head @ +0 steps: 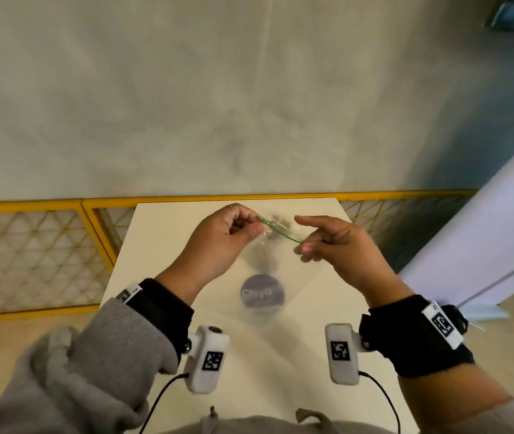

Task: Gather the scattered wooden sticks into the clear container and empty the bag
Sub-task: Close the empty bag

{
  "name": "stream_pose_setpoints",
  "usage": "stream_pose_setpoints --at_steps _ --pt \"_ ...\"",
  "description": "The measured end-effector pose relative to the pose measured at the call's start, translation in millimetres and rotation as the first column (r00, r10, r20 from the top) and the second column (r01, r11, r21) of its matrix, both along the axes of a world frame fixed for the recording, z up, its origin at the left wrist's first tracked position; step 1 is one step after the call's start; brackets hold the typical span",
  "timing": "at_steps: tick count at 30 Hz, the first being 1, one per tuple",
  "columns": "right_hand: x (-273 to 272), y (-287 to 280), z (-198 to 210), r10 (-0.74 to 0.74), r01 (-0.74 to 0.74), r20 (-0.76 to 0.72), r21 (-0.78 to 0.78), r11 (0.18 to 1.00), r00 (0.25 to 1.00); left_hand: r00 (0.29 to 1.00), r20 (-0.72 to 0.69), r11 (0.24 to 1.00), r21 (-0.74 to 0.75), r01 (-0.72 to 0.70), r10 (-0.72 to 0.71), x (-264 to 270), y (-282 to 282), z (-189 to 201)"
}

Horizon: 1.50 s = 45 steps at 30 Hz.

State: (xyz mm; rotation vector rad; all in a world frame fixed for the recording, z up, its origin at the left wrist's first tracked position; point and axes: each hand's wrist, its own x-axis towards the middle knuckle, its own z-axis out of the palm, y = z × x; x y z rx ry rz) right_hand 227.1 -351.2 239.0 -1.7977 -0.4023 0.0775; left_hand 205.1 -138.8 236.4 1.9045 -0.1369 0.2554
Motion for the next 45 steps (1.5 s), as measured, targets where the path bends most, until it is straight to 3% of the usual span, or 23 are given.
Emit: stream_pose_setpoints --at_steps 4,10,14,16,19,25,32,38,45 --pt "-1 1 -2 0.005 -0.004 -0.015 0.046 0.999 1.0 0.985 0.148 0.994 0.053 -0.093 0.084 -4 -2 -1" --pt "-7 9 -1 0.001 0.0 -0.028 0.035 0.999 1.0 0.916 0.381 0.911 0.324 -0.255 0.122 -13 -5 -2" --pt "-6 18 6 0.05 -0.05 0.012 -0.044 0.998 0.999 0.911 0.411 0.872 0.434 -0.226 0.032 -19 1 0" --pt "-8 28 13 0.086 -0.085 0.023 -0.009 0.996 0.996 0.914 0.404 0.873 0.462 -0.157 -0.05 -21 -1 1" --pt "-8 43 22 0.124 -0.125 0.024 0.059 0.99 0.992 0.904 0.413 0.897 0.432 -0.091 -0.108 -22 -1 0" --pt "-6 51 23 0.152 -0.146 0.07 -0.078 0.986 0.986 0.923 0.374 0.931 0.361 -0.053 -0.093 -27 10 2" --pt "-12 62 26 0.166 -0.163 0.096 -0.039 0.986 0.981 0.882 0.464 0.92 0.376 -0.109 -0.086 -36 19 6" --pt "-11 48 18 0.126 -0.098 0.15 -0.183 0.978 0.981 0.851 0.521 0.94 0.255 -0.226 0.063 -41 49 10" --pt "5 37 -14 0.031 -0.021 0.032 -0.275 0.961 0.999 0.879 0.437 0.94 0.18 -0.291 0.188 -37 71 -16"
